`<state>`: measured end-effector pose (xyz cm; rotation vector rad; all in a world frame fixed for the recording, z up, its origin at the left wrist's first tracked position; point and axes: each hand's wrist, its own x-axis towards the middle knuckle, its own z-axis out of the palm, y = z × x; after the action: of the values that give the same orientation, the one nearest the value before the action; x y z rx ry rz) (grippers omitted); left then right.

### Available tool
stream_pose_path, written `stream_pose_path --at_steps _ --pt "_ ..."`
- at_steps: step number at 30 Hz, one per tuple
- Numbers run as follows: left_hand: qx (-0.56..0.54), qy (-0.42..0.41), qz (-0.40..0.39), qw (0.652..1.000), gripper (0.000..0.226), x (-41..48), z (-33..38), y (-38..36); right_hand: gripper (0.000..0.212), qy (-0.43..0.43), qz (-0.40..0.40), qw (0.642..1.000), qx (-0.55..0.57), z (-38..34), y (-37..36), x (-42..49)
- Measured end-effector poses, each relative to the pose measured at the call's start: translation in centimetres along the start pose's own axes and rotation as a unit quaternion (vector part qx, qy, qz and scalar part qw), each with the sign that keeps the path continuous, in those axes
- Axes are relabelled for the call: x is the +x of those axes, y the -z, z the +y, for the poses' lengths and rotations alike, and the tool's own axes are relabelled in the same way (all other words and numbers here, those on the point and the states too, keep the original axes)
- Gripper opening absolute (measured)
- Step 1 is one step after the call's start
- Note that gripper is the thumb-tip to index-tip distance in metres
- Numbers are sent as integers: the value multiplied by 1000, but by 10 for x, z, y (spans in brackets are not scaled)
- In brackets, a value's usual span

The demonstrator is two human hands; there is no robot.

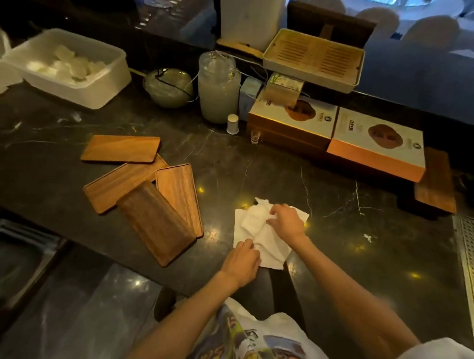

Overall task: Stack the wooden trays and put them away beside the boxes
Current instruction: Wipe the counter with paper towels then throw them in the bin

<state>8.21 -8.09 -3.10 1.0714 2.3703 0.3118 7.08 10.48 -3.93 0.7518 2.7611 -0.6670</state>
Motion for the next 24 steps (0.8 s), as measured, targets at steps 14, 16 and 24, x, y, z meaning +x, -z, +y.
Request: stream_pose_path --at_steps 14,16,24 --pt "84 19 50 995 28 -28 -36 -30 31 -164 76 936 303 55 1 -106" --pt "70 -5 70 995 25 -37 -44 -33 36 -155 42 933 321 46 -4 -120" --pt "-211 69 129 967 27 -115 -114 -16 30 -125 123 886 429 -34 -42 -182"
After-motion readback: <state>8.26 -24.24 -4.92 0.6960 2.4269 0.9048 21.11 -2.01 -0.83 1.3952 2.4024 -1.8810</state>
